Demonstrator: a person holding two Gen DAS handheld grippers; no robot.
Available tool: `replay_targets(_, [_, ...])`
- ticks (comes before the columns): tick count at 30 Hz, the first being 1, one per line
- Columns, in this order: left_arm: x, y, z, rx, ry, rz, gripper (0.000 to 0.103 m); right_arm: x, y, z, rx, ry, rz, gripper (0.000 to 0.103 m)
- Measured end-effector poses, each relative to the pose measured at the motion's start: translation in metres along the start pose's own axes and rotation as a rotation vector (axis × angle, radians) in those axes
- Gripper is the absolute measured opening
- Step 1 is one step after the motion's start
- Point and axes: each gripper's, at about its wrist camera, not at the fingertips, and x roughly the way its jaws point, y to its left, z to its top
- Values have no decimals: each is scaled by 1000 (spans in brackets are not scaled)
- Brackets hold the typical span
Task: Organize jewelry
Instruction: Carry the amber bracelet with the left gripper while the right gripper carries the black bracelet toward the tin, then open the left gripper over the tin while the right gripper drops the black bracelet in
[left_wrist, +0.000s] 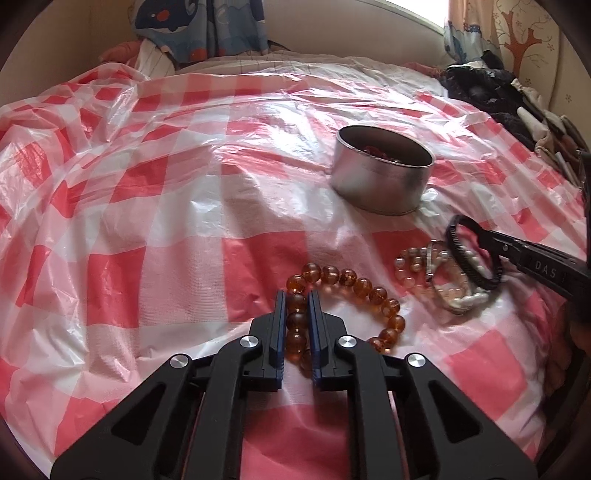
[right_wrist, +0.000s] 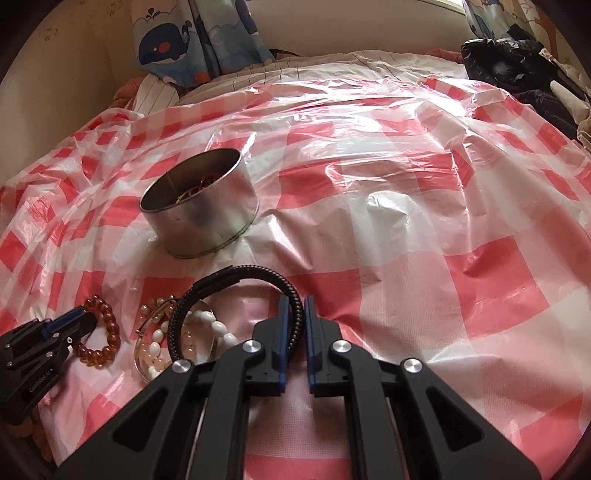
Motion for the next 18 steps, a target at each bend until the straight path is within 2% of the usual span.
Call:
replay_targets(6, [-40, -15, 26, -35, -106, -166, 10, -25, 1, 10, 45, -93, 87, 9])
replay_targets(15, [-59, -48, 84, -32, -210, -263, 10, -40, -2, 24, 61, -155, 110, 9])
replay_targets(18, [-59, -55, 101, -40, -260, -317, 10, -40, -3, 31, 72, -165, 114, 9])
